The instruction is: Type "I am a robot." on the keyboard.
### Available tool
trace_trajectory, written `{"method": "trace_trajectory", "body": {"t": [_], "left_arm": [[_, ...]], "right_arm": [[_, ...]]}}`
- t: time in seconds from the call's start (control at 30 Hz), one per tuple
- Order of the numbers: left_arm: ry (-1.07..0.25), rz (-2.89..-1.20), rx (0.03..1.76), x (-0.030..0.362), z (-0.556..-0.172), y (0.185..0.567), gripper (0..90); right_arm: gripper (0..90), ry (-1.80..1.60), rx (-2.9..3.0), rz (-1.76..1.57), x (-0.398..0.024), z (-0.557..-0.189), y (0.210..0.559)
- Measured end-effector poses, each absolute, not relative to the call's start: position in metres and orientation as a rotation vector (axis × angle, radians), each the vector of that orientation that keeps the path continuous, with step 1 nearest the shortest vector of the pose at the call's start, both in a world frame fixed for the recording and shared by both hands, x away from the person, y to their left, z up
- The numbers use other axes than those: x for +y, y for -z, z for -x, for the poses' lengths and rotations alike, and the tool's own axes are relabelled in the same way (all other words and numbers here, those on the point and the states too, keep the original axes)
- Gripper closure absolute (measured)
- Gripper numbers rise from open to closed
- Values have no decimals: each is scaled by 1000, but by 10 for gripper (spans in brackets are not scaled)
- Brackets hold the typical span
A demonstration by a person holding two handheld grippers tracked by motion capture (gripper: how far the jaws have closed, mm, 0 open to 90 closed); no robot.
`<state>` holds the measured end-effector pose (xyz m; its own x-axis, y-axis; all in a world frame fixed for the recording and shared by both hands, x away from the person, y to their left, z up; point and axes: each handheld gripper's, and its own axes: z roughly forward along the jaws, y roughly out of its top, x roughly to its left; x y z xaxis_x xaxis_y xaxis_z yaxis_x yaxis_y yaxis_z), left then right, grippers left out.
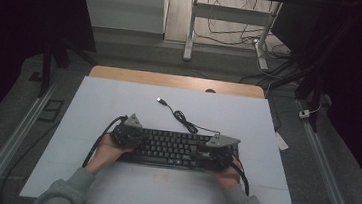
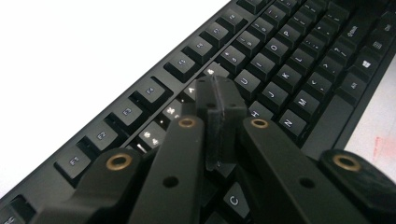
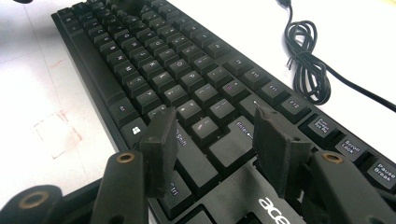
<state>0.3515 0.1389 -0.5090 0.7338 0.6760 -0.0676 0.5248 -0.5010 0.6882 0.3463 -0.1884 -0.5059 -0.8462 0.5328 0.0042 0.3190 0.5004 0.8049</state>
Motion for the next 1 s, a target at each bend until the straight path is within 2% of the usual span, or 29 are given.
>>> {"method": "trace_trajectory", "body": {"t": [0.8,1.0], "left_arm": [[-269,-2269,928,130,-354,516,891],[-289,-2216,913,135,-348,505,891]], "right_arm": [[502,-1260,2501,-728,-188,-346,505],[502,-1282,2485,-727,-189,-346,504]]}}
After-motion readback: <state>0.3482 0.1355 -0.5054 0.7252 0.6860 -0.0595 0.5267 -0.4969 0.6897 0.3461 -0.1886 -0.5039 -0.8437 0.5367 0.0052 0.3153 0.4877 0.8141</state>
